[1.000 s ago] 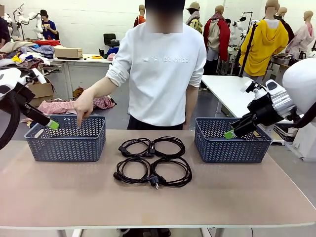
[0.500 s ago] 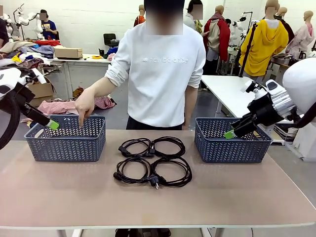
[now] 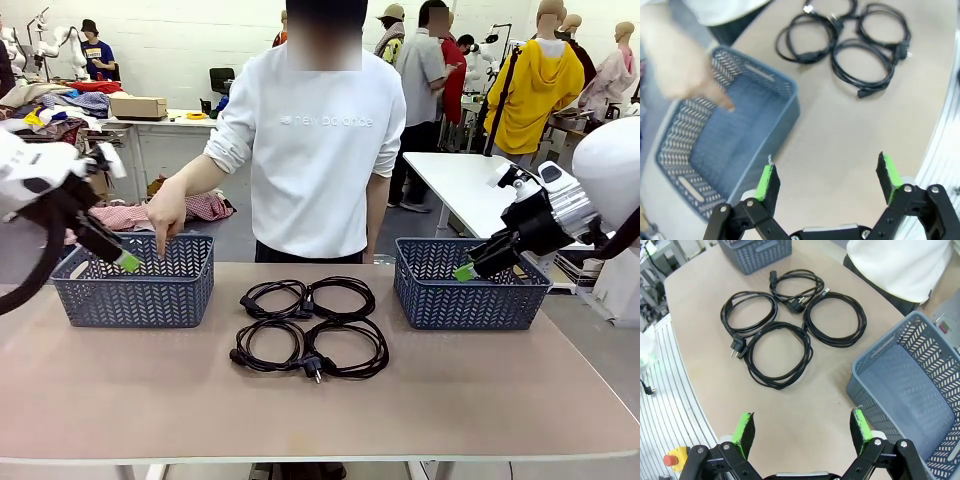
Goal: Organize the cables according to human instructions.
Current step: Pick up a bundle of cables and place it in the basket indicated by the human.
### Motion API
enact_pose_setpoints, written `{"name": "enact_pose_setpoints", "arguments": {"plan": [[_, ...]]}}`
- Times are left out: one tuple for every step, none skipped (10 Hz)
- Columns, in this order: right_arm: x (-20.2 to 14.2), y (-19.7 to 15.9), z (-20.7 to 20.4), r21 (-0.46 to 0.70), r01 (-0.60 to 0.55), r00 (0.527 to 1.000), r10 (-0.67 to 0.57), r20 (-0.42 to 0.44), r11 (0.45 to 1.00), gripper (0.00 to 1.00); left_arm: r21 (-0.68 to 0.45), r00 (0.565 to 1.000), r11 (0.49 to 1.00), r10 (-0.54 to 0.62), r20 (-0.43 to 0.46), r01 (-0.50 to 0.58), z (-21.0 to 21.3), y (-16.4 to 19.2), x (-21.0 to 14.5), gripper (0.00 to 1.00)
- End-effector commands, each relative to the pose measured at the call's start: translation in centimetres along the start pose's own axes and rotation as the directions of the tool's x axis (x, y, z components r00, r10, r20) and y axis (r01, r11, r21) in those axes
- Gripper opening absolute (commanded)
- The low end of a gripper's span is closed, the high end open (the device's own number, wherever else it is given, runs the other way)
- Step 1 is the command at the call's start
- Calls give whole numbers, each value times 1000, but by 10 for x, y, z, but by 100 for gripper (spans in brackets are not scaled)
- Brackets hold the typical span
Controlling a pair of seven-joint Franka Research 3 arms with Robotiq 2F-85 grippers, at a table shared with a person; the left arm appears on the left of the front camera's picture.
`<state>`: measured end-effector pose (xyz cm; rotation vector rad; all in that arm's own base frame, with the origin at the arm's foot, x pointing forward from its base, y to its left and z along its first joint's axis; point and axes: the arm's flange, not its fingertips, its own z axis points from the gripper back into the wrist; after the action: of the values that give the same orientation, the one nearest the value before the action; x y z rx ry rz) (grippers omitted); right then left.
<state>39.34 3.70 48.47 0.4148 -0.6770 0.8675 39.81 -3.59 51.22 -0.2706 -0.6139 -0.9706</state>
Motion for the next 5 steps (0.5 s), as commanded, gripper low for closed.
{"name": "enact_pose_setpoints", "arguments": {"plan": [[1, -4, -2, 14, -22, 1000, 22, 22, 1000, 100, -45, 979, 982, -189, -83, 185, -28, -11, 36, 100], [1, -4, -2, 14, -22, 1000, 22, 22, 1000, 100, -82, 958, 964, -262, -113, 254, -49, -26, 55, 100], [1, -4, -2, 14, -22, 1000, 22, 22, 1000, 100, -110, 937, 946, -318, -141, 304, -71, -40, 70, 100], [1, -4, -2, 14, -22, 1000, 22, 22, 1000, 100, -132, 913, 929, -366, -182, 346, -93, -54, 83, 100], [1, -4, -2, 14, -22, 1000, 22, 22, 1000, 100, -146, 888, 909, -413, -202, 390, -114, -69, 93, 100]]}}
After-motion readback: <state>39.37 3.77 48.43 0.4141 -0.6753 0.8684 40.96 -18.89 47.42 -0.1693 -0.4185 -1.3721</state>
